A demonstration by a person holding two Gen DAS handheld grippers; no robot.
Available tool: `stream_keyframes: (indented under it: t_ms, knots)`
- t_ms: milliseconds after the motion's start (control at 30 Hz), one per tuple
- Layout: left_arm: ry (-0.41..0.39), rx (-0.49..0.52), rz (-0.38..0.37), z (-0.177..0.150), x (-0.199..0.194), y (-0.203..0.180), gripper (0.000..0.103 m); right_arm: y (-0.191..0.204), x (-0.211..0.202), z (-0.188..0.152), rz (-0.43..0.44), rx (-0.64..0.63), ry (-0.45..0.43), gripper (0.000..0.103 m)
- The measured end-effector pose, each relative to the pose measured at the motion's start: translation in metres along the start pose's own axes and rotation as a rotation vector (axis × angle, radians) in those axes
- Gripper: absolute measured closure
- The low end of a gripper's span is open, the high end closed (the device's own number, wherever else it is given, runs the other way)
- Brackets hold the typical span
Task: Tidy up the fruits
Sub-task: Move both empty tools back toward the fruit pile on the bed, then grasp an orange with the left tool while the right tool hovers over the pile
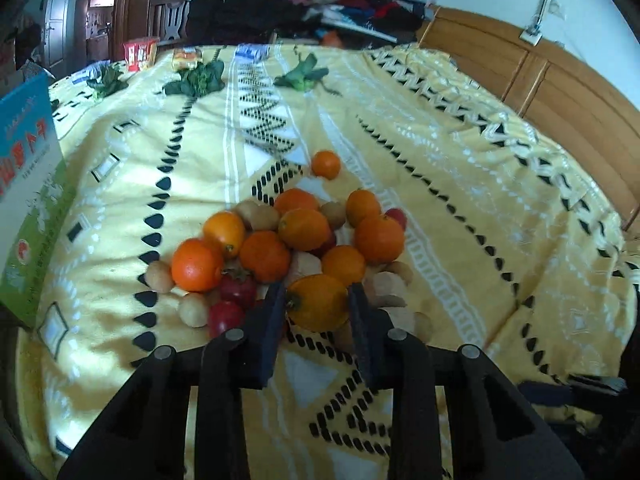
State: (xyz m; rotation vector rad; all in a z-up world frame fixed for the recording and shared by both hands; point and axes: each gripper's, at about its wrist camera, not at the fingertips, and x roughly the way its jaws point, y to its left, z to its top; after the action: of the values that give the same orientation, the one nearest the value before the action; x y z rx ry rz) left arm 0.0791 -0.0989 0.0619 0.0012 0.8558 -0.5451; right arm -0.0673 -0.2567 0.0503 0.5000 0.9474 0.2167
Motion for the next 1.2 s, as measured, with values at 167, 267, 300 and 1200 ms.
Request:
stream_keyframes:
  t_ms: [167,267,300,1200]
  knots:
    - [0.021,-0.003,-0.016,-0.021,-0.030,0.011,0.071,0.009,0.008,0.023,-0.022,-0.073,-0.026,0.054]
    - [0.071,-0.022,-0.008,-0.038,-0.025,0.022,0.071,0.014,0.026,0.043,-0.043,-0.144,-0.027,0.055]
    - [0.083,-0.035,-0.013,-0.042,-0.022,0.025,0.071,0.017,0.035,0.049,-0.062,-0.187,-0.021,0.055]
    - [0.076,-0.032,-0.014,-0.051,0.005,0.024,0.057,0.015,0.081,0.051,-0.112,-0.290,0.066,0.076]
